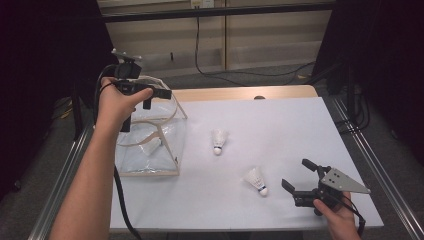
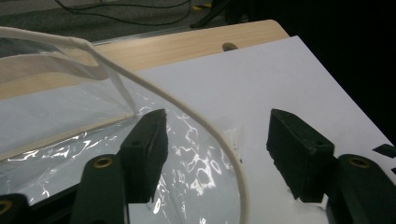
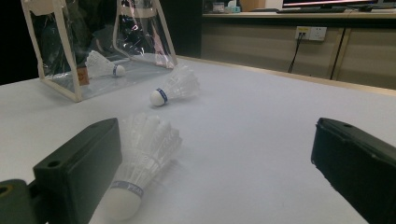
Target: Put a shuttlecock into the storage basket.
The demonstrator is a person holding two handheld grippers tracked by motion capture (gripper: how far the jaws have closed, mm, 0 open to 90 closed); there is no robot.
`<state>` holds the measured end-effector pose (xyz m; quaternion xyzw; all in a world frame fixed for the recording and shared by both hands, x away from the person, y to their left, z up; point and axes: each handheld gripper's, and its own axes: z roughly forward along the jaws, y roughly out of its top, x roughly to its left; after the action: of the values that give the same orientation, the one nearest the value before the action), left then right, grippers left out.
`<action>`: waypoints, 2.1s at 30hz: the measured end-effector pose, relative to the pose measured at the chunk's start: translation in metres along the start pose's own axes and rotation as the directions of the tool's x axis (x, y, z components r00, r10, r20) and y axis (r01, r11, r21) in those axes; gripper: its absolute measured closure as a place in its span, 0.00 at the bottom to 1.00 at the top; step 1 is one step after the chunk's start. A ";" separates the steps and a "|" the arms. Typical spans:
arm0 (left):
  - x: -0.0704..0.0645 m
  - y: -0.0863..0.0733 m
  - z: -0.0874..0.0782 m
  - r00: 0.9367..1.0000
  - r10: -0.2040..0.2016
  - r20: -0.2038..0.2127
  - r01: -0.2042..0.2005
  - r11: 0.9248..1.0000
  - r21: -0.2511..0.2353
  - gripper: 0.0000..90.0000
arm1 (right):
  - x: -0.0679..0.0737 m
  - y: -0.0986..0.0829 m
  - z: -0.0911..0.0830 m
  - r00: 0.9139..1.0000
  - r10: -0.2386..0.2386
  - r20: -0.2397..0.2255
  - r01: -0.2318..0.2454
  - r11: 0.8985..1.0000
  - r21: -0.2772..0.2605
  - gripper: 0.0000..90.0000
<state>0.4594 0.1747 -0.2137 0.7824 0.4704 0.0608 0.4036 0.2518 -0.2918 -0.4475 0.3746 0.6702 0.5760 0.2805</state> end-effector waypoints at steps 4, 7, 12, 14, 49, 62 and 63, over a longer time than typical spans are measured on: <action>-0.007 -0.002 0.000 1.000 0.026 0.016 -0.026 1.000 -0.006 0.36 | 0.000 0.000 0.000 1.000 0.001 0.000 -0.001 1.000 0.001 0.02; -0.012 -0.003 0.000 0.998 0.043 0.039 -0.043 0.999 -0.007 0.33 | 0.000 0.000 0.000 1.000 -0.003 0.000 0.003 1.000 0.001 0.02; -0.019 -0.004 0.002 0.995 0.071 0.071 -0.070 0.997 -0.019 0.29 | 0.000 0.000 0.000 1.000 -0.002 -0.001 0.002 1.000 0.002 0.02; -0.022 -0.005 0.003 0.993 0.082 0.084 -0.081 0.997 -0.019 0.27 | 0.000 0.000 0.000 1.000 -0.005 0.001 0.005 1.000 0.001 0.02; -0.061 -0.024 0.023 0.957 0.204 0.208 -0.204 0.979 -0.023 0.20 | 0.000 0.000 0.000 1.000 -0.005 -0.002 0.005 1.000 0.001 0.02; -0.073 -0.030 0.032 0.940 0.234 0.247 -0.236 0.971 -0.022 0.18 | 0.000 0.000 0.000 1.000 -0.004 -0.003 0.004 1.000 0.000 0.02; -0.073 -0.031 0.033 0.940 0.231 0.252 -0.233 0.972 -0.025 0.18 | 0.000 0.000 0.000 1.000 -0.003 -0.003 0.003 1.000 0.001 0.02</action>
<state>0.4131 0.1055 -0.2362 0.8346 0.3197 0.0063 0.4485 0.2519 -0.2916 -0.4475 0.3731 0.6714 0.5757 0.2803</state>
